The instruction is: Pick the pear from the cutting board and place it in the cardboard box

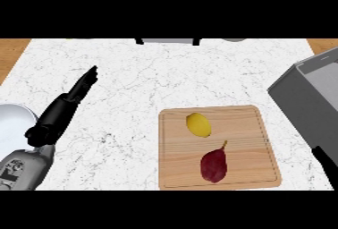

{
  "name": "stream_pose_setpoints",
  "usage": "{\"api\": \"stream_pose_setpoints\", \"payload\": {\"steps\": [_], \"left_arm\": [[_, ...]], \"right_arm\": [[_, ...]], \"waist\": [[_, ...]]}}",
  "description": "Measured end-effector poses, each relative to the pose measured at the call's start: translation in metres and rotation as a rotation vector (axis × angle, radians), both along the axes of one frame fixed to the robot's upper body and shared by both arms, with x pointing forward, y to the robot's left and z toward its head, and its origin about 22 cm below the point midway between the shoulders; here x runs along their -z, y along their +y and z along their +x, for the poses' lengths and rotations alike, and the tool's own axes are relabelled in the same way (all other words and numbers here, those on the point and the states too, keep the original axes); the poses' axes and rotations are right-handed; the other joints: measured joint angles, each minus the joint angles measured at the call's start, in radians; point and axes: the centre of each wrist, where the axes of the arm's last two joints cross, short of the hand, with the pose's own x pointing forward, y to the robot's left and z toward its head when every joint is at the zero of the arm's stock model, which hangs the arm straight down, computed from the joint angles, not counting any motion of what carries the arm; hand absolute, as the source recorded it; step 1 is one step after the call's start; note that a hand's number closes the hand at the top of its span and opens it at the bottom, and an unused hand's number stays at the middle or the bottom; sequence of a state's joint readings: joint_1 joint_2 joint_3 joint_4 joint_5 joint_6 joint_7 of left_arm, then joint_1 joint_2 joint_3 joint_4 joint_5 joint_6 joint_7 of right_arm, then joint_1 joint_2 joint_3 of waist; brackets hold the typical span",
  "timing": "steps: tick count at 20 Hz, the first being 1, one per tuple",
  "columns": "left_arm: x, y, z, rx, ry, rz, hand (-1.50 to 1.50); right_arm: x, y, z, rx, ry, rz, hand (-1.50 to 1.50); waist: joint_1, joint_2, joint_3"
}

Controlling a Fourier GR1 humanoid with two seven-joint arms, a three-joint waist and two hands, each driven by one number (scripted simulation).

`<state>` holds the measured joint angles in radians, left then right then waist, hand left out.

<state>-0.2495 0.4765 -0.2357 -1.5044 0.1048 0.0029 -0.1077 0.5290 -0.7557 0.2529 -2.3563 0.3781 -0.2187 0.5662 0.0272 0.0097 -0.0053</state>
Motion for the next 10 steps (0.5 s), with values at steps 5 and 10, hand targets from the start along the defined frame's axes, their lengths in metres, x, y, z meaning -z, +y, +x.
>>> {"api": "stream_pose_setpoints", "payload": {"steps": [5,10], "left_arm": [[-0.002,-0.008,0.003,0.013,-0.003,-0.004,0.00],[-0.001,-0.005,0.004,0.011,-0.002,-0.001,0.00]], "right_arm": [[-0.013,0.024,0.024,0.003,0.134,-0.054,-1.50],[-0.022,0.058,0.043,-0.031,0.176,-0.060,-1.50]], "waist": [[0.008,-0.001,0.001],[0.002,-0.004,0.002]]}}
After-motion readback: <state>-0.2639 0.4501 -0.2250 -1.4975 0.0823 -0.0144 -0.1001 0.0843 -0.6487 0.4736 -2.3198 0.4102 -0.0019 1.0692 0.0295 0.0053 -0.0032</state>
